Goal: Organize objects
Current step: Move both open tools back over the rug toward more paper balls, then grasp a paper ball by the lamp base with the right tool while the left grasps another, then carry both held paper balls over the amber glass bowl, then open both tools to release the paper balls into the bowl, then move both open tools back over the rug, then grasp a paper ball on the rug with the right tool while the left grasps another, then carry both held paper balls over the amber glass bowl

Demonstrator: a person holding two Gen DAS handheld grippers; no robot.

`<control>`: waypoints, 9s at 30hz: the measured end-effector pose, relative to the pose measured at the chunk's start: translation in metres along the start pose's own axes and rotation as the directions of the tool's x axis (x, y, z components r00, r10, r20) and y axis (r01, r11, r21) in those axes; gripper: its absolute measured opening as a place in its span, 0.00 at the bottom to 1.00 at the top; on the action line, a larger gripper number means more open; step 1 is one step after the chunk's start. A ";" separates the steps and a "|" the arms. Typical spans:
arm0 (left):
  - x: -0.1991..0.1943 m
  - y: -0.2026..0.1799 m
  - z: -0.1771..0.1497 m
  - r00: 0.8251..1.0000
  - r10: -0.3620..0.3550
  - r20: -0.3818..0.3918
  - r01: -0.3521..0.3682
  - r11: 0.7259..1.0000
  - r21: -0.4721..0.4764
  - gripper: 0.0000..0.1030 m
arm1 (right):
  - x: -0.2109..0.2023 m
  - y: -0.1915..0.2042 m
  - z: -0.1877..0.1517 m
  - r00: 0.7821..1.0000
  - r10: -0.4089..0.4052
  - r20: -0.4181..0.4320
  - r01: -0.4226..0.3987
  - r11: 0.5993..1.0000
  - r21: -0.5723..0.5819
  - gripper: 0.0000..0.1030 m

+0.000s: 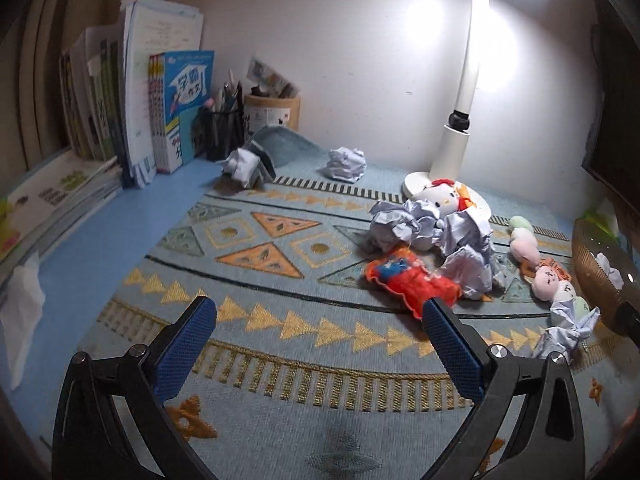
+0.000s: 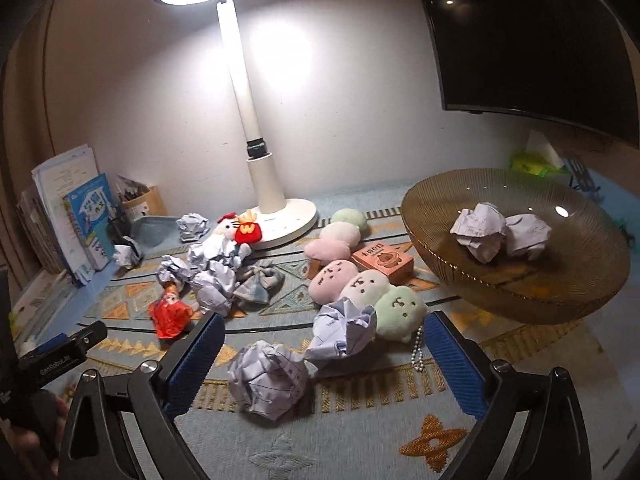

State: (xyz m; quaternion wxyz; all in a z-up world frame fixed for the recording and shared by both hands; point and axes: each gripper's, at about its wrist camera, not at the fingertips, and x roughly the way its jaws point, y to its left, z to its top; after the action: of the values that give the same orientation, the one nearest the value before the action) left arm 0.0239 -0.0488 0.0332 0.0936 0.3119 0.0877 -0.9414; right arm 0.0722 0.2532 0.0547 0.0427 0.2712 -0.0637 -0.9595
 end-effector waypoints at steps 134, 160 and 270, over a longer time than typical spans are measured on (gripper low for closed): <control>-0.095 -0.224 0.016 0.865 -0.496 -0.077 0.490 0.802 0.343 0.43 | -0.079 -0.116 0.098 0.998 -0.062 -0.030 0.062 0.998 0.011 0.52; -0.059 -0.298 0.024 0.826 -0.541 -0.159 0.561 0.758 0.334 0.67 | -0.066 -0.161 0.107 0.995 -0.091 -0.039 0.095 0.988 0.123 0.79; -0.017 -0.088 -0.045 0.917 -0.305 -0.256 0.347 0.927 0.139 0.51 | -0.005 0.004 -0.015 0.896 0.279 -0.346 -0.320 0.945 -0.066 0.48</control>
State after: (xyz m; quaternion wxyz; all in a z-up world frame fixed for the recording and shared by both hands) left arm 0.0429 0.0480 0.0175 -0.1048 0.4067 0.0627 -0.9054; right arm 0.0844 0.2486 0.0455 0.2166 0.4127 -0.0382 -0.8839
